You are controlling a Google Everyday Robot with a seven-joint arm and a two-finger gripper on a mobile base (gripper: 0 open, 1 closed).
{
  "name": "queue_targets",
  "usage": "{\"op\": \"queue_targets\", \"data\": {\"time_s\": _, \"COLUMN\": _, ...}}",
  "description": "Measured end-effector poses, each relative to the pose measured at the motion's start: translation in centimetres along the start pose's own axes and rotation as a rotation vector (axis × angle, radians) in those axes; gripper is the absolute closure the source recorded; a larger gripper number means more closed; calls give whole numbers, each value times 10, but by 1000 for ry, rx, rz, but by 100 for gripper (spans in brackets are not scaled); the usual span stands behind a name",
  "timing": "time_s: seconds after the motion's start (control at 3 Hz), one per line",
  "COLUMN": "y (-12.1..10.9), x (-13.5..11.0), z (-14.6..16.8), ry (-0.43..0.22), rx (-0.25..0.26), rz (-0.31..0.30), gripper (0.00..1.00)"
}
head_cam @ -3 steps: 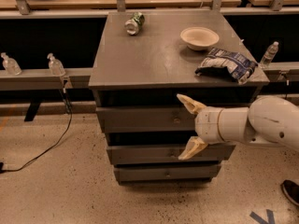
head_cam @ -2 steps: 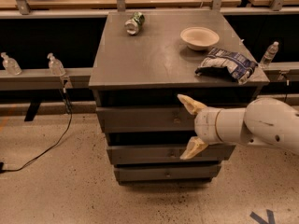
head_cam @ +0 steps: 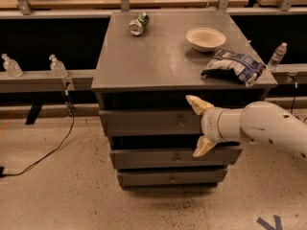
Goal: Open top drawer
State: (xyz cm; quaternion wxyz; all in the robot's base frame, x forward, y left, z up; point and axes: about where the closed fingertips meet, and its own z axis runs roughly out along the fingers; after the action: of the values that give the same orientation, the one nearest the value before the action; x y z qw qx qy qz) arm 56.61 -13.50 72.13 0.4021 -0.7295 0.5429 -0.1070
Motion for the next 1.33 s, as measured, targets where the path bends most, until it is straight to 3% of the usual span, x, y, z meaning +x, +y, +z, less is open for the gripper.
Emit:
{"op": "queue_targets", "data": {"time_s": 0.33, "y": -4, "x": 44, "z": 15, "ry": 33, "rx": -19, "rz": -1, "gripper": 0}}
{"op": "queue_targets", "data": {"time_s": 1.0, "y": -5, "x": 110, "z": 41, "ry": 99, "rx": -58, "rz": 29, "gripper": 0}}
{"op": "queue_targets", "data": {"time_s": 1.33, "y": 4, "x": 136, "z": 60, "ry": 144, "rx": -99, "rz": 50, "gripper": 18}}
